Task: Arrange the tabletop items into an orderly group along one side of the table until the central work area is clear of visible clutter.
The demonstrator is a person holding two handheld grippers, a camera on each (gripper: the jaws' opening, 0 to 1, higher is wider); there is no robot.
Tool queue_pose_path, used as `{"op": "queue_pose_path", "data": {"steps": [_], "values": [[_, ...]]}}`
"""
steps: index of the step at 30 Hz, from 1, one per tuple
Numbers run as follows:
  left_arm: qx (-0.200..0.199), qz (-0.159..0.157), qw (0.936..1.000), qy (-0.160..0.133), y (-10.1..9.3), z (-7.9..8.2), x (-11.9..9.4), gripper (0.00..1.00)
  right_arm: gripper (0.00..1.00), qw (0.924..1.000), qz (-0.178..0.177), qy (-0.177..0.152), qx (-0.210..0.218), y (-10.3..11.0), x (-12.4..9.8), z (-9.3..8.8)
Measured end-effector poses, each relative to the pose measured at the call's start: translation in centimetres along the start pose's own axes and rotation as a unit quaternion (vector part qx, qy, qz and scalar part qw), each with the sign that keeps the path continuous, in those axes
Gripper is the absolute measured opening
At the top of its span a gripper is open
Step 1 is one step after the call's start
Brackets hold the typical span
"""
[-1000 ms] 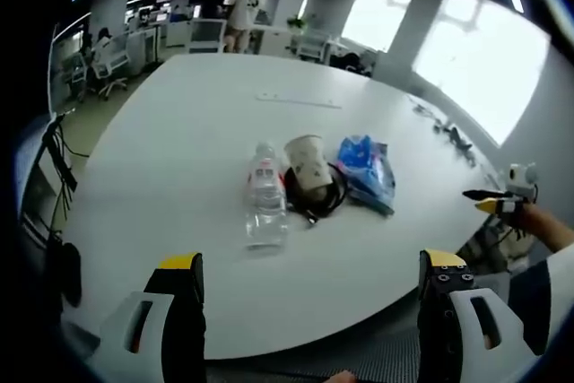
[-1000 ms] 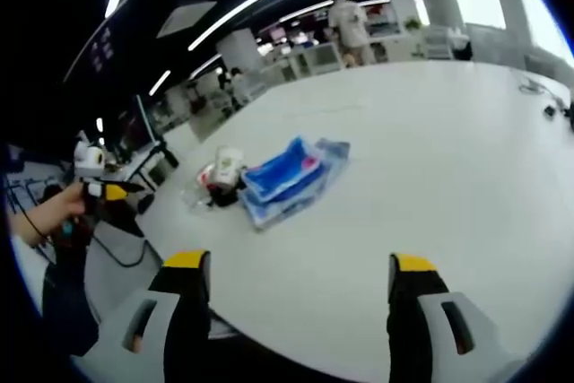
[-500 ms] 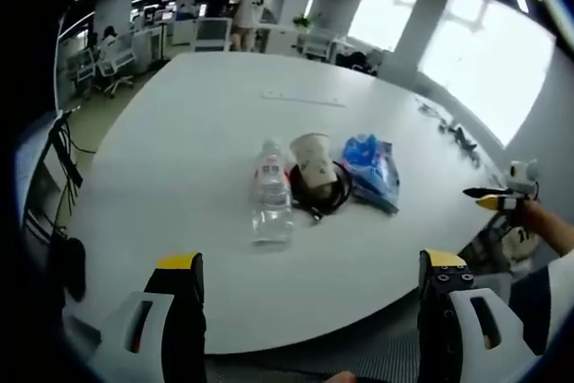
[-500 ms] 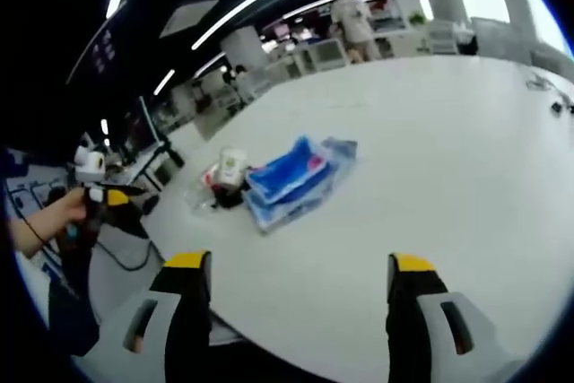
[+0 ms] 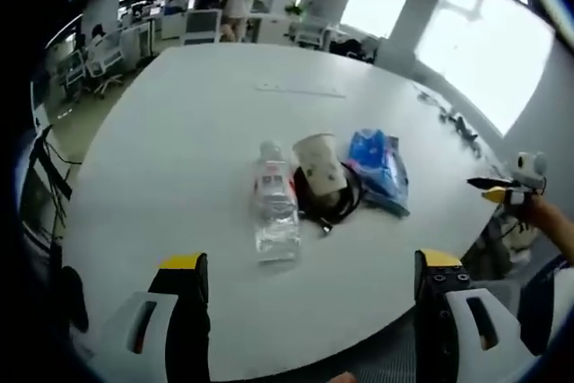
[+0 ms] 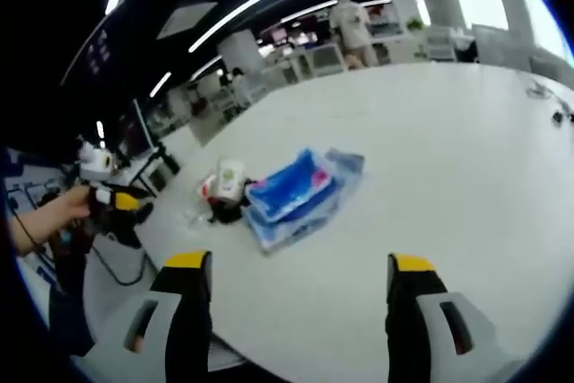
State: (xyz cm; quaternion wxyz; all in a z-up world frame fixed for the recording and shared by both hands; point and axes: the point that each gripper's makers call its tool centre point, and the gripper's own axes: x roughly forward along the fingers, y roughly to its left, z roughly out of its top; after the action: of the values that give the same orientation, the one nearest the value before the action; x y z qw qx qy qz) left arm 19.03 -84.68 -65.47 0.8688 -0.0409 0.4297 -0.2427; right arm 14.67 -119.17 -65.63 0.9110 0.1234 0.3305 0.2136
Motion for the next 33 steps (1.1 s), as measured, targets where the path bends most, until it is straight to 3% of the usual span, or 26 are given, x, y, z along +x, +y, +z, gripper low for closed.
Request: {"op": "queue_pose_path", "data": {"steps": [19,33], "values": [[0.008,-0.011,0.9984,0.054,0.7,1.5,5.5,0.93,0.77,1.0,-0.009,0.002,-0.002,1.5,0.7,0.2],[0.01,0.006,0.9944,0.105,1.8,0.1,8.9,0.94,0.77,1.0,0.004,0.001,0.007,3.2,1.8,0.4]]}}
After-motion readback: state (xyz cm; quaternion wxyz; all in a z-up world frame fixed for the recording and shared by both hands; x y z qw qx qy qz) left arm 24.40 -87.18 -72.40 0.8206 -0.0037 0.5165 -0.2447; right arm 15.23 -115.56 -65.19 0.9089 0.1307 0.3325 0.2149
